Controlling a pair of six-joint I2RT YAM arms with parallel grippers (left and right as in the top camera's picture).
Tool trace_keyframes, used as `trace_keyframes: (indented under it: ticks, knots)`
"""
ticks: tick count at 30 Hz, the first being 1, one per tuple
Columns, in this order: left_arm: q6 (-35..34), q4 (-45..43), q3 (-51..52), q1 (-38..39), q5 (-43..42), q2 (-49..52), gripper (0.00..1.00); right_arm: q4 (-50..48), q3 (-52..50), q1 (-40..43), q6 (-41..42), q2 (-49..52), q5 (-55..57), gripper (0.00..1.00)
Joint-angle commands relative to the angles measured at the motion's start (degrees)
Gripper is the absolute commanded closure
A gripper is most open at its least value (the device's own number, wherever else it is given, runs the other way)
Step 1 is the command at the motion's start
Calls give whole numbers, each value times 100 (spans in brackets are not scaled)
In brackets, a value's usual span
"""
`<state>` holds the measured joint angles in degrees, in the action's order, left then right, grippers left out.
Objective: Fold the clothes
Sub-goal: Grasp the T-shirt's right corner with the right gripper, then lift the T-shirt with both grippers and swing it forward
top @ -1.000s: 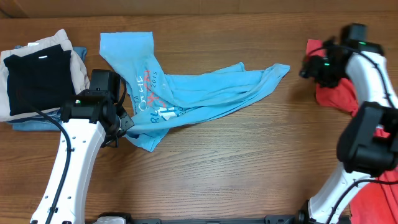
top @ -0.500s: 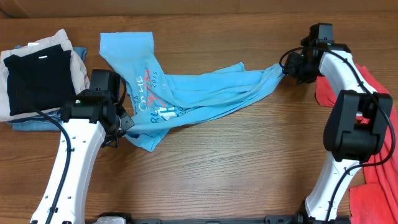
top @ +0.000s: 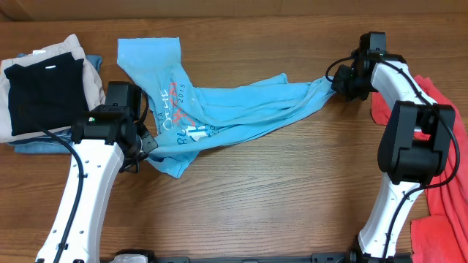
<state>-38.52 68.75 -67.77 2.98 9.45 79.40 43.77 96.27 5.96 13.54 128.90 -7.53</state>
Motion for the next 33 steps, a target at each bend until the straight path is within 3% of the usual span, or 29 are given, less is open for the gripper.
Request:
trace_keyframes:
  ticks: [1,5,13,25,33]
  knots:
    - [133,-7,15,-20,234,0,96,247,254,52,20,-177,79,96]
    - [155,-9,-44,-79,667,-2,96,1176,599,162,26,-656,780,96]
    - [566,-269,-474,-573,608,-2,96,2949,688,531,22,-1266,1266,96]
    - [575,-1497,-461,-498,-105,400,96,3110,660,723,0,-1263,1263,96]
    - [719,-1620,-507,-466,-199,737,96,3086,660,719,-2,-1266,1187,96]
